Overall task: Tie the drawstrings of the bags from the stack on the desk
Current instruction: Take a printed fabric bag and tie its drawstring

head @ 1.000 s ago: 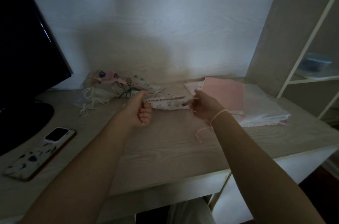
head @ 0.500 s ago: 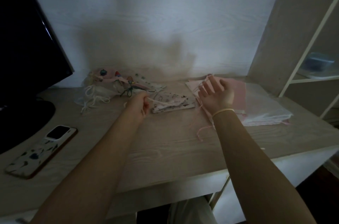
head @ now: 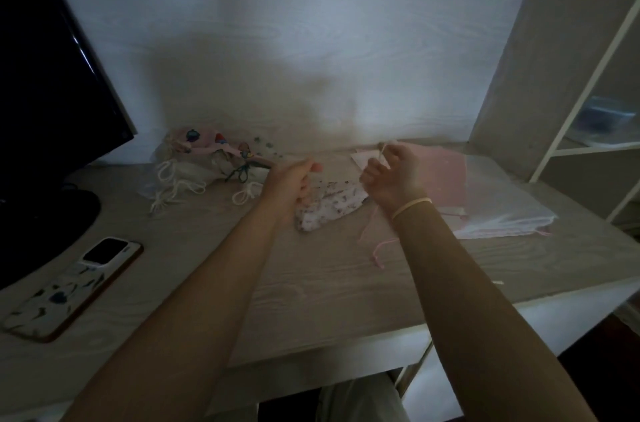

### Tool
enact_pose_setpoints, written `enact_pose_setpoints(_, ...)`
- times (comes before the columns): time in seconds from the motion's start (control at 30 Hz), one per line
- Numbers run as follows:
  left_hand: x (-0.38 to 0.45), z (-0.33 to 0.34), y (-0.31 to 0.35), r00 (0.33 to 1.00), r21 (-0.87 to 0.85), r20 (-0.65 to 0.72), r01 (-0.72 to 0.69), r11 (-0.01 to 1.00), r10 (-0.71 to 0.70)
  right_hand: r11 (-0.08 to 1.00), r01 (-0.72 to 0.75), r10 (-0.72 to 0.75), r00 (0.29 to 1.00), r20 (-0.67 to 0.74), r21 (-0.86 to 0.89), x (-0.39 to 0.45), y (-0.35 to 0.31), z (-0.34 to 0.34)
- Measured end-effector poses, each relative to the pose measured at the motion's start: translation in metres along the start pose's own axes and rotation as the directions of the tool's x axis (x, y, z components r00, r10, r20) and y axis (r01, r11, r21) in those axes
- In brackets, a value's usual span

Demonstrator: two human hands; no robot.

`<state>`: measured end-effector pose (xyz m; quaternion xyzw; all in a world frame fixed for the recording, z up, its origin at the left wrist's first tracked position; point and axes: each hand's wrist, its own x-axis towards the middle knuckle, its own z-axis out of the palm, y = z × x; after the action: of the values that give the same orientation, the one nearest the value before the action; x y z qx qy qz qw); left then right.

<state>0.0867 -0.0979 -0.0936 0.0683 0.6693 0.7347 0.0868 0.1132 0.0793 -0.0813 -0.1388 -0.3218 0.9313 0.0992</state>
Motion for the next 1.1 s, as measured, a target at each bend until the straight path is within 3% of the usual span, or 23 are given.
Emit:
enact_pose_setpoints(0.1, 0.001, -0.004, -0.008, 0.977, 0.304, -0.2, -0.009, 0.953, 0.073, 0.918, 0.008, -0.058, 0.992, -0.114, -0.396, 0.005, 0.016, -0.01)
enact_pose_setpoints(0.2, 0.006, -0.009, -0.019, 0.97, 0.391, -0.212, -0.031, 0.92, 0.122, 0.785, 0.091, -0.175, 0.982, -0.078, -0.613, 0.003, 0.026, -0.01)
enact_pose_setpoints(0.3, 0.008, -0.016, -0.017, 0.995, 0.274, -0.095, 0.007, 0.962, 0.02, 0.65, 0.204, -0.143, 0.979, 0.146, -0.732, -0.003, 0.024, -0.004)
enact_pose_setpoints(0.4, 0.003, -0.021, -0.006, 0.984, 0.152, 0.129, 0.104, 0.983, -0.124, 0.5, 0.281, 0.02, 0.942, 0.335, -0.819, -0.01, 0.021, 0.005)
enact_pose_setpoints(0.5, -0.007, -0.015, 0.005, 0.939, 0.194, 0.271, 0.161, 0.968, -0.211, 0.424, 0.335, 0.189, 0.876, 0.444, -0.841, -0.014, 0.027, 0.013)
enact_pose_setpoints(0.57, -0.01, -0.011, 0.008, 0.916, 0.255, 0.318, 0.166, 0.953, -0.245, 0.387, 0.362, 0.188, 0.869, 0.457, -0.848, -0.013, 0.033, 0.014)
enact_pose_setpoints(0.63, -0.01, -0.011, 0.008, 0.92, 0.294, 0.309, 0.149, 0.944, -0.242, 0.435, 0.321, 0.152, 0.894, 0.421, -0.841, -0.014, 0.034, 0.012)
enact_pose_setpoints(0.73, -0.008, -0.012, 0.007, 0.947, 0.328, 0.277, 0.067, 0.942, -0.163, 0.627, 0.196, 0.108, 0.936, 0.334, -0.754, -0.01, 0.034, 0.001)
enact_pose_setpoints(0.83, -0.009, -0.015, 0.006, 0.978, 0.274, 0.206, -0.014, 0.962, -0.045, 0.73, 0.163, -0.05, 0.981, 0.186, -0.663, 0.001, 0.034, -0.009)
enact_pose_setpoints(0.9, -0.011, -0.018, 0.005, 0.984, 0.38, 0.176, -0.059, 0.923, -0.01, 0.805, 0.156, -0.159, 0.986, 0.045, -0.573, 0.007, 0.029, -0.013)
enact_pose_setpoints(1.0, -0.014, -0.02, -0.002, 0.982, 0.645, 0.176, -0.068, 0.761, -0.062, 0.842, 0.18, -0.225, 0.974, -0.027, -0.509, 0.009, 0.015, -0.015)
enact_pose_setpoints(1.1, -0.011, -0.023, -0.01, 0.985, 0.598, 0.139, -0.001, 0.801, -0.103, 0.789, 0.204, -0.191, 0.978, 0.084, -0.58, 0.002, 0.009, -0.005)
